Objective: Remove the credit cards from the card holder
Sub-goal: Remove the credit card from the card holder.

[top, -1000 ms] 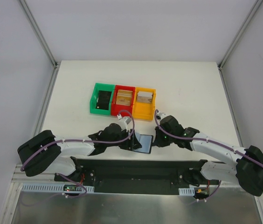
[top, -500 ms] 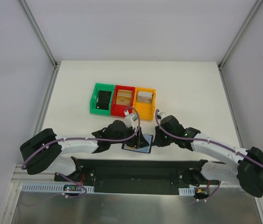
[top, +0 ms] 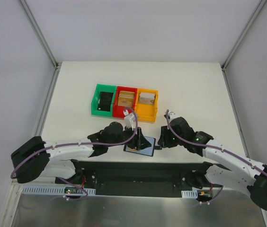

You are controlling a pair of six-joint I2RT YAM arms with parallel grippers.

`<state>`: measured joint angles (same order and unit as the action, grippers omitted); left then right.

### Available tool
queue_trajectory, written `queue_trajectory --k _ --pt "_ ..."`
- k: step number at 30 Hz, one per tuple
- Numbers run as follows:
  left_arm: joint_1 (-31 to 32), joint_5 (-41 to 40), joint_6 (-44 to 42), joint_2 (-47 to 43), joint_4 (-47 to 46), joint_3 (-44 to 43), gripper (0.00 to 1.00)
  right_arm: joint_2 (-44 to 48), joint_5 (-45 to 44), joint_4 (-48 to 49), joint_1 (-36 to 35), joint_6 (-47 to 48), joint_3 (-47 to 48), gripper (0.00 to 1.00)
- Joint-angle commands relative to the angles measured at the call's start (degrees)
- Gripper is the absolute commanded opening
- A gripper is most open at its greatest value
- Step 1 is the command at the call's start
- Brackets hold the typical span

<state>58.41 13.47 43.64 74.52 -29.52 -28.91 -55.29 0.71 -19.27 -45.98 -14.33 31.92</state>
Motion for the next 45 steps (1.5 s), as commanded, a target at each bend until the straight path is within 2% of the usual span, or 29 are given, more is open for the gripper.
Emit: queue_trajectory --k 1,5,7,9,15,23,31,36,45 --pt "-1.5 -6.6 -1.5 -11.4 3.5 3.8 0.6 1.7 4.1 1.3 0.3 -1.0 0.2 0.37" --pt "-3.5 -13.1 0.4 -19.6 11.5 8.0 0.61 -0.2 9.2 8.4 -0.4 -3.2 -0.7 0.37" --pt "-5.1 -17.1 2.0 -20.9 16.1 8.8 0.6 -2.4 9.0 9.8 -1.9 -3.4 -0.2 0.37" --pt "-6.8 -17.0 3.4 -20.8 18.0 9.8 0.59 -4.9 8.1 9.8 -3.5 -3.4 0.9 0.37" --pt "-8.0 -18.0 5.8 -17.1 17.4 11.7 0.56 -11.1 7.5 12.8 -6.6 -5.1 1.0 0.32" --pt "-8.0 -15.9 6.4 -10.1 14.0 11.9 0.53 -15.9 5.3 14.2 -6.8 -6.6 -0.9 0.28" --pt "-8.0 -13.6 7.1 -7.1 10.3 12.9 0.52 -14.9 0.3 10.8 -5.3 -6.9 -1.5 0.44" --pt "-7.8 -11.2 7.3 -6.4 8.0 13.3 0.5 -16.3 1.1 10.7 -3.1 -6.2 -2.1 0.46" --pt "-6.9 -10.7 8.5 -6.1 5.8 14.1 0.44 -16.9 3.2 11.8 0.5 -4.2 -2.0 0.43"
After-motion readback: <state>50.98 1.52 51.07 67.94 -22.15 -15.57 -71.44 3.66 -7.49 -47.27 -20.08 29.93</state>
